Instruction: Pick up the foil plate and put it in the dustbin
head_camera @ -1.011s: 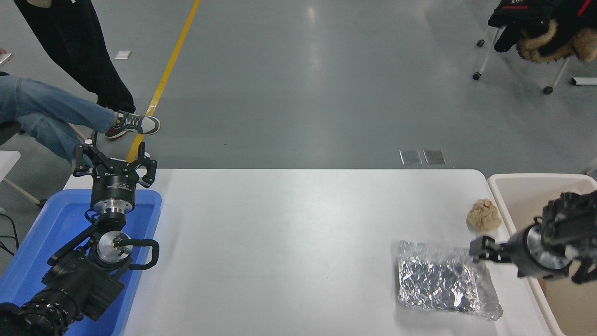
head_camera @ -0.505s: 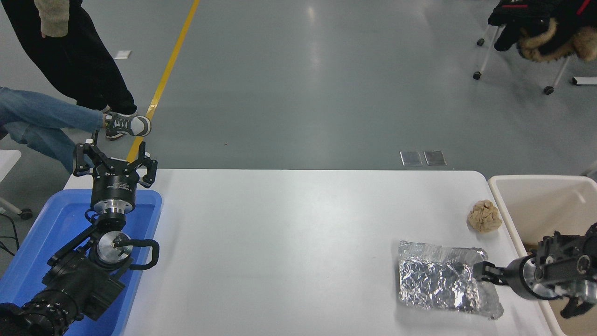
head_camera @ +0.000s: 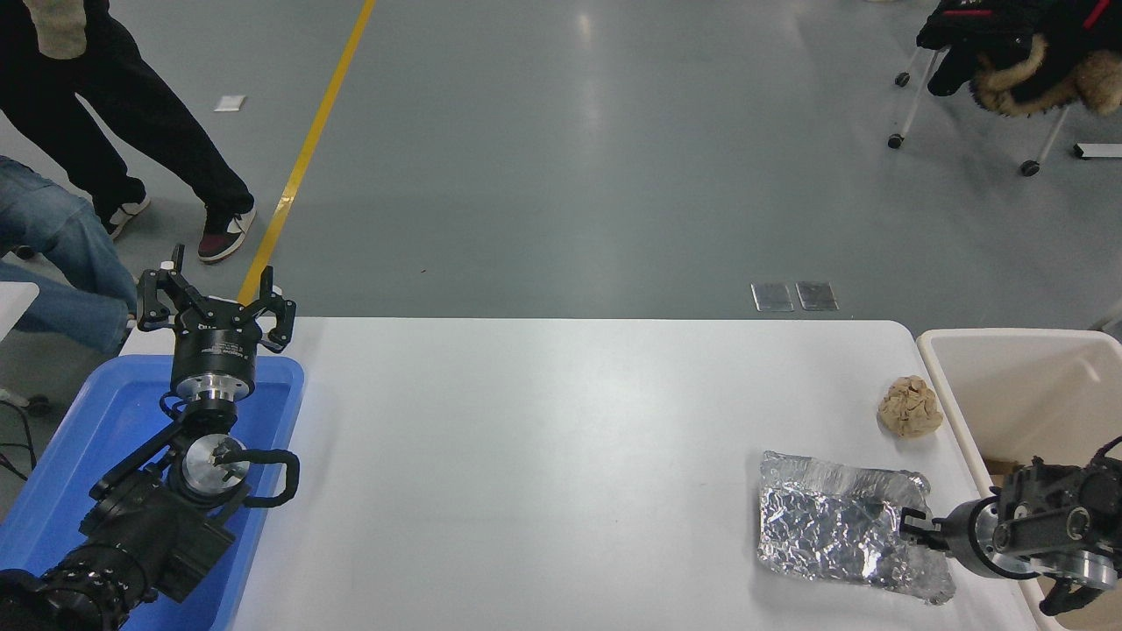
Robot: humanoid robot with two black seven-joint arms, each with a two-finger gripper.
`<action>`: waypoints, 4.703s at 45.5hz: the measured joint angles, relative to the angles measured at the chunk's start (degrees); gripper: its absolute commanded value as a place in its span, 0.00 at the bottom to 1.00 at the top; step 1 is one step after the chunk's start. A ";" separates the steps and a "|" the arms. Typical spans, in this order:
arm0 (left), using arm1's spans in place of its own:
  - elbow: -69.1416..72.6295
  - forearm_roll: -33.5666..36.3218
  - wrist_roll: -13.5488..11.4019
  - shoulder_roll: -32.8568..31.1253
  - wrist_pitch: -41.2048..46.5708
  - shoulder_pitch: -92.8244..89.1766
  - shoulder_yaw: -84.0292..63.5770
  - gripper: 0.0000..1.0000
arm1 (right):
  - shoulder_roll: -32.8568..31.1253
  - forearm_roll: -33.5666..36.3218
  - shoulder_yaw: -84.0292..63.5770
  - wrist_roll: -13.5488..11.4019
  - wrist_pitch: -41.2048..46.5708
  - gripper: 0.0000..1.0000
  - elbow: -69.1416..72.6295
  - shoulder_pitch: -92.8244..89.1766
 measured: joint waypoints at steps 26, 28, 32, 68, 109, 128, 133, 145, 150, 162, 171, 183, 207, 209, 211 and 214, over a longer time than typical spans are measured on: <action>0.00 0.07 0.06 0.00 0.00 -0.08 0.04 0.99 | -8.95 0.25 -14.99 0.14 6.62 0.00 24.81 35.90; -0.01 0.10 0.07 0.00 0.00 -0.08 0.04 0.99 | -9.06 0.38 -16.01 0.15 7.98 0.00 25.99 39.35; -0.01 0.08 0.07 0.00 -0.01 -0.03 0.04 0.99 | -9.30 1.55 -18.72 0.45 14.52 0.00 29.03 50.40; -0.01 0.01 -0.01 0.01 0.00 0.10 -0.04 0.99 | -6.44 8.35 -28.55 3.12 44.33 0.00 31.95 86.87; 0.01 -0.01 0.04 0.01 0.00 0.01 -0.03 0.99 | -20.41 21.50 11.66 2.88 23.77 0.00 -33.36 20.06; 0.00 -0.01 0.00 0.00 0.00 0.00 -0.05 0.99 | -10.40 24.59 27.12 2.80 21.81 0.00 -52.74 -28.76; 0.00 -0.01 0.00 0.00 0.00 0.01 -0.05 0.99 | -9.13 24.77 28.11 2.81 20.77 0.00 -54.13 -36.18; 0.01 -0.01 0.00 0.00 0.00 0.01 -0.06 0.99 | -6.23 24.99 29.21 2.73 18.41 0.00 -55.58 -38.87; 0.01 -0.01 0.00 0.01 0.00 0.02 -0.06 0.99 | -5.55 25.03 29.39 2.70 17.74 0.00 -55.82 -39.37; 0.01 -0.01 0.00 0.00 0.00 0.02 -0.05 0.99 | -4.61 25.33 29.58 2.71 15.49 1.00 -56.41 -39.20; 0.01 -0.01 0.00 0.00 0.00 0.02 -0.04 0.99 | -4.25 25.48 29.72 2.73 13.87 1.00 -56.70 -37.76; 0.00 0.00 0.00 0.00 0.00 0.02 -0.04 0.99 | -3.22 25.55 29.67 2.94 13.24 1.00 -56.25 -35.51; 0.00 0.16 0.11 0.00 -0.22 -0.16 0.10 0.99 | -13.77 23.25 5.96 3.21 12.90 1.00 -20.96 -0.71; 0.00 0.15 0.12 0.00 -0.23 -0.17 0.11 0.99 | -14.09 22.97 2.15 3.24 13.02 1.00 -16.13 4.75; 0.00 0.17 0.13 0.00 -0.23 -0.17 0.11 0.99 | -14.17 22.58 -0.53 3.22 13.12 1.00 -12.33 9.27; 0.00 0.16 0.14 0.01 -0.24 -0.17 0.11 0.99 | -14.02 21.60 -4.99 3.25 13.37 1.00 -5.13 17.22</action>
